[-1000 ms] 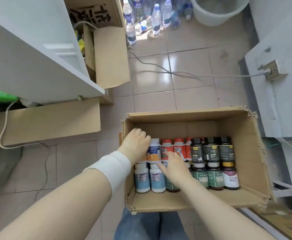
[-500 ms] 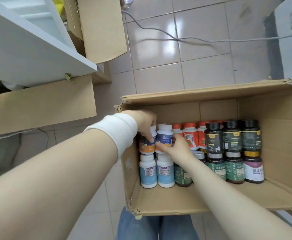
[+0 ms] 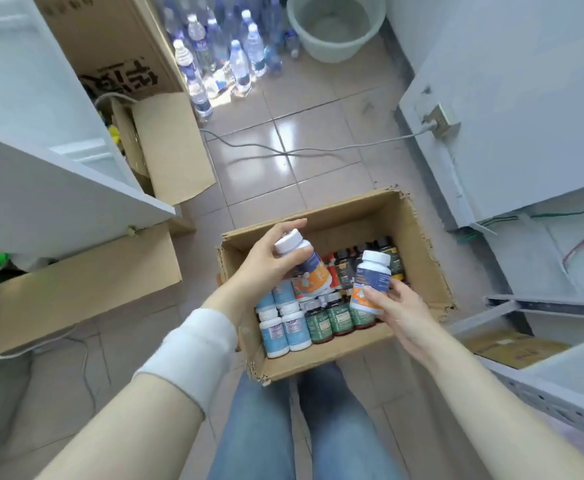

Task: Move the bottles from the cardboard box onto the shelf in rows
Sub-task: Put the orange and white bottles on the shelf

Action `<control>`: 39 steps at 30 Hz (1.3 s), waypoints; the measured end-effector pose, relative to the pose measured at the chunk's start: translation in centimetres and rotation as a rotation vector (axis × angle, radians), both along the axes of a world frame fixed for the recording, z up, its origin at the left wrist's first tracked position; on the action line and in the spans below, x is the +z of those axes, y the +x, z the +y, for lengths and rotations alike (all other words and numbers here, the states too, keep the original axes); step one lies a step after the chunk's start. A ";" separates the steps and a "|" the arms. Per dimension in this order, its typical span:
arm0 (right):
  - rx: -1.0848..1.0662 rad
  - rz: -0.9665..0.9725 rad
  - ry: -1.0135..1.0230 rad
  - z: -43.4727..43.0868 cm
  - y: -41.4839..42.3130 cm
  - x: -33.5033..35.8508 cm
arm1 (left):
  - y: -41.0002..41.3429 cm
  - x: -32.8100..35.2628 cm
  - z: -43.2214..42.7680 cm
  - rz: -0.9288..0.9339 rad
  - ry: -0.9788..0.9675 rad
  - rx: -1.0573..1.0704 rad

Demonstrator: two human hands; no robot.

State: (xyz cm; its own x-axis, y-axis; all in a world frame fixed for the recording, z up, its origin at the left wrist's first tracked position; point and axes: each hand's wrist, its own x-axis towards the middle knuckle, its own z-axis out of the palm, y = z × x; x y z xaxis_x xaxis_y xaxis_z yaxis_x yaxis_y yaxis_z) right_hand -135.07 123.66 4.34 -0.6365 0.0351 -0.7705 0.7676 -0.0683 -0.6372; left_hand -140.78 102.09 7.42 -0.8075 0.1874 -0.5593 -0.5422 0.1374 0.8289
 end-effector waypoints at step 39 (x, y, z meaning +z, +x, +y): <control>-1.100 0.970 0.230 19.4 65.0 43.8 | 51.5 44.9 39.9 0.597 0.552 -1.184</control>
State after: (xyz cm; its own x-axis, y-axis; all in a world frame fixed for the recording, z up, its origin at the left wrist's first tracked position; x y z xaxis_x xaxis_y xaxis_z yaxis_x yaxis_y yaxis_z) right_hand -70.06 143.11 48.12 -0.4607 0.8874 0.0178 -0.3217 -0.1482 -0.9352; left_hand -89.25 142.00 52.35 -0.1098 0.9799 0.1663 0.1030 -0.1552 0.9825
